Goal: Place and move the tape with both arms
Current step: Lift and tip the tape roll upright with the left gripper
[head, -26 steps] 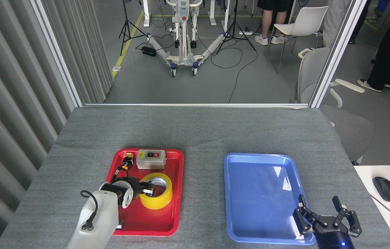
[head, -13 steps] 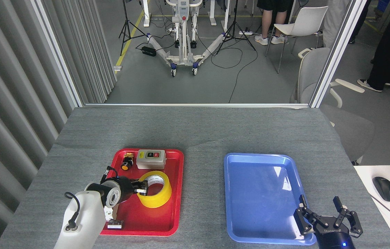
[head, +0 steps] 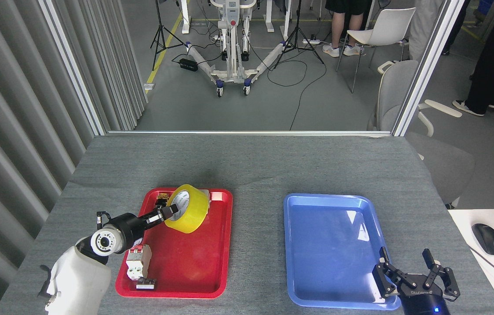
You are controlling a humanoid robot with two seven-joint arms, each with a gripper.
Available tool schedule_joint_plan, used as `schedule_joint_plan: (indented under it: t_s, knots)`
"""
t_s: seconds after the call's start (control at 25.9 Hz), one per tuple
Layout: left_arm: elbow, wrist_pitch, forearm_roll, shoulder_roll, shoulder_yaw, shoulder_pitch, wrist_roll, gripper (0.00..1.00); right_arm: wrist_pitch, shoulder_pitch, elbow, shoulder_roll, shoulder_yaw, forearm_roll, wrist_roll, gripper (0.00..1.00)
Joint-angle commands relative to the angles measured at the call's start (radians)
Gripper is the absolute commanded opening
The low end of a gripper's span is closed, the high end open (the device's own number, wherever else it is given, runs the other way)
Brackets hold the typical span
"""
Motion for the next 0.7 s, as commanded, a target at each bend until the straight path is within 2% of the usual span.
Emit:
schedule_joint_plan:
  t_s: [0.0, 0.12, 0.23, 0.39, 0.66]
  knots:
    - [-0.098, 0.002, 0.259, 0.004, 0.037, 0.092, -0.028, 0.0, -0.001, -0.001, 0.0, 0.004, 0.0, 0.002, -0.005, 1.0]
    - [-0.181, -0.009, 0.523, 0.016, 0.038, 0.183, -0.112, 0.0, -0.001, -0.001, 0.0, 0.006, 0.0, 0.003, -0.005, 1.0]
    - [-0.248, -0.02, 0.672, 0.017, 0.037, 0.25, -0.164, 0.0, -0.001, -0.001, 0.0, 0.006, 0.0, 0.005, -0.005, 1.0]
    - [-0.306, -0.097, 0.709, 0.001, 0.02, 0.328, -0.192, 0.0, -0.001, 0.0, 0.0, 0.006, 0.0, 0.005, -0.005, 1.0]
    - [-0.369, -0.163, 0.667, -0.067, -0.12, 0.431, -0.164, 0.0, -0.001, 0.0, 0.0, 0.006, 0.0, 0.006, -0.005, 1.0]
